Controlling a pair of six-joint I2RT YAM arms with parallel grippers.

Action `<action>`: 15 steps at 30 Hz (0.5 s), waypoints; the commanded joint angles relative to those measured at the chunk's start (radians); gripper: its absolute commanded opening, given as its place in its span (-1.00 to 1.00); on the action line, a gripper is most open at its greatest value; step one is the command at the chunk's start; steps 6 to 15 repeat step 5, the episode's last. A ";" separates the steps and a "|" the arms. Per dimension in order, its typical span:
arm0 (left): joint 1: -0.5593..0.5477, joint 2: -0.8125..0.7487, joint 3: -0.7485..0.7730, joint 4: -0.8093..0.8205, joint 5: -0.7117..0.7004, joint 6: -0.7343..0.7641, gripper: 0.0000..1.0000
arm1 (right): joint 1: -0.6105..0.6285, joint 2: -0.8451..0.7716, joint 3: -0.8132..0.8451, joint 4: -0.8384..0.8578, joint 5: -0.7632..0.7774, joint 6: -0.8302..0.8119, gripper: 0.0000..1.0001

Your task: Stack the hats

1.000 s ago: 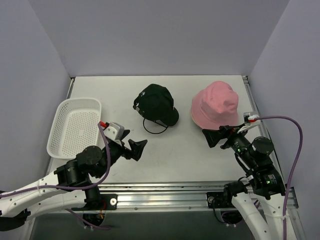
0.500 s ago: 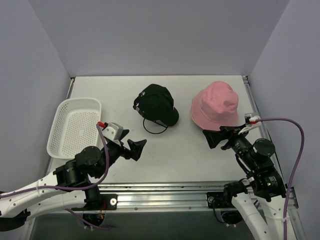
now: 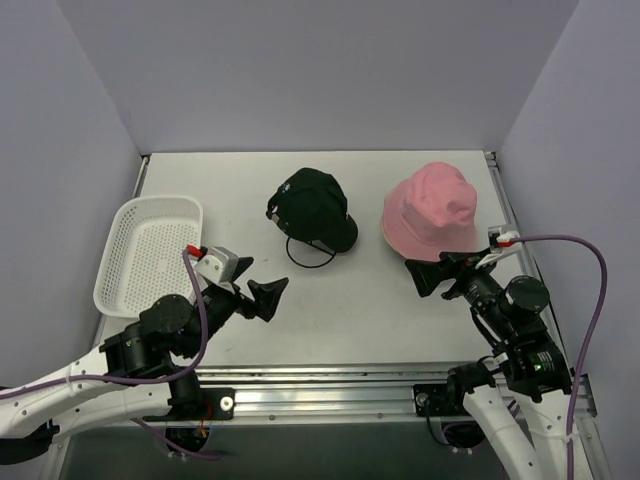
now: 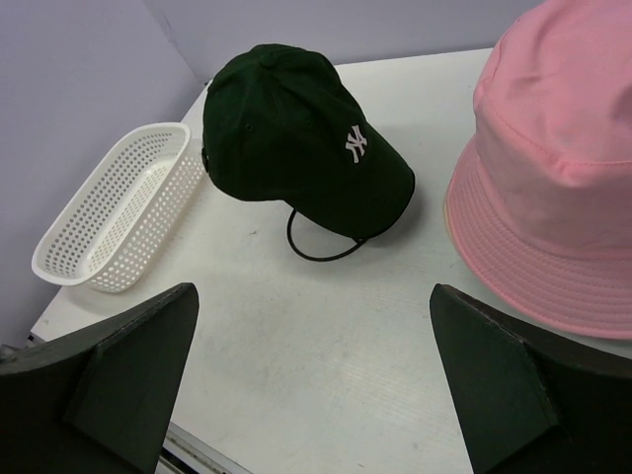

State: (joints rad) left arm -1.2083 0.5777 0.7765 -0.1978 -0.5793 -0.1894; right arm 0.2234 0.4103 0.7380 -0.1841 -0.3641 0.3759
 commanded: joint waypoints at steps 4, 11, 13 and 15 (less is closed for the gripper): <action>-0.002 0.011 0.001 0.052 0.058 0.028 0.88 | 0.005 -0.024 0.017 0.037 0.004 -0.023 1.00; -0.004 0.011 0.003 0.054 0.058 0.028 0.88 | 0.005 -0.027 0.017 0.034 0.010 -0.023 1.00; -0.004 0.011 0.003 0.054 0.058 0.028 0.88 | 0.005 -0.027 0.017 0.034 0.010 -0.023 1.00; -0.004 0.011 0.003 0.054 0.058 0.028 0.88 | 0.005 -0.027 0.017 0.034 0.010 -0.023 1.00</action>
